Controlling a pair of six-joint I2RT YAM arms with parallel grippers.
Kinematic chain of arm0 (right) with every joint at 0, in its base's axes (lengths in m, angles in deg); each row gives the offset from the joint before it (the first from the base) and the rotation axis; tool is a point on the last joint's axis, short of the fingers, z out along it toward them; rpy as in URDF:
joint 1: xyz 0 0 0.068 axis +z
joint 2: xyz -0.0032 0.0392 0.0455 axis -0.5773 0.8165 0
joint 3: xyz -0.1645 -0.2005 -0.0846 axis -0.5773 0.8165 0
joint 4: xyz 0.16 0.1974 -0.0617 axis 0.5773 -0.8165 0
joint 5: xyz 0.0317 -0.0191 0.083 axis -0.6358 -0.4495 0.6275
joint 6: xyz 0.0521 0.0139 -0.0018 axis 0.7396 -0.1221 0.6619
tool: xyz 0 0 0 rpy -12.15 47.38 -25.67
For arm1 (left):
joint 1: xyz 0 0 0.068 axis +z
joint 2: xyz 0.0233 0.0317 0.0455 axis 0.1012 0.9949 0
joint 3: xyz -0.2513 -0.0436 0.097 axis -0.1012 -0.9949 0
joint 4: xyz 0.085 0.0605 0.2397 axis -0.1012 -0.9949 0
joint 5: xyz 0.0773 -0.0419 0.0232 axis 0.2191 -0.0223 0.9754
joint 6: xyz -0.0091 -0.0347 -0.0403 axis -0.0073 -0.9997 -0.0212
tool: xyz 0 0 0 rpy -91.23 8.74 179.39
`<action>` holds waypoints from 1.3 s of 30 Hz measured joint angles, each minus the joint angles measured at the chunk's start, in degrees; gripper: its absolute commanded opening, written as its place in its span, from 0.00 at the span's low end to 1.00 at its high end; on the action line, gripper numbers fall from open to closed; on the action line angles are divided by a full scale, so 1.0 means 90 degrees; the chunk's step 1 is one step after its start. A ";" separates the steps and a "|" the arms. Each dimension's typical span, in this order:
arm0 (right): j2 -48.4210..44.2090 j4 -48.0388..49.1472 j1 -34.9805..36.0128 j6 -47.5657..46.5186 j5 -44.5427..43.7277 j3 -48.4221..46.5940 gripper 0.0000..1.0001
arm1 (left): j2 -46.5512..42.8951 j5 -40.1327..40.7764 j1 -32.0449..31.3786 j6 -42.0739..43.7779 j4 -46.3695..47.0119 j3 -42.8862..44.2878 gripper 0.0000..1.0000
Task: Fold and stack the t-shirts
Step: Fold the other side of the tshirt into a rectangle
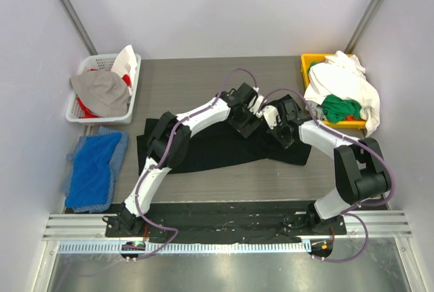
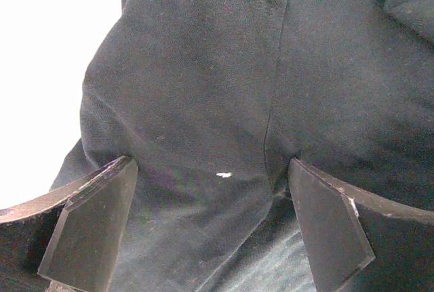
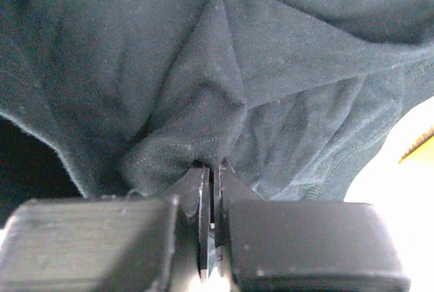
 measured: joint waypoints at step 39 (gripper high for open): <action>-0.1625 -0.3293 0.0000 -0.1003 0.0590 -0.0192 0.36 | -0.0066 0.0007 -0.0012 0.0160 0.0078 -0.0109 1.00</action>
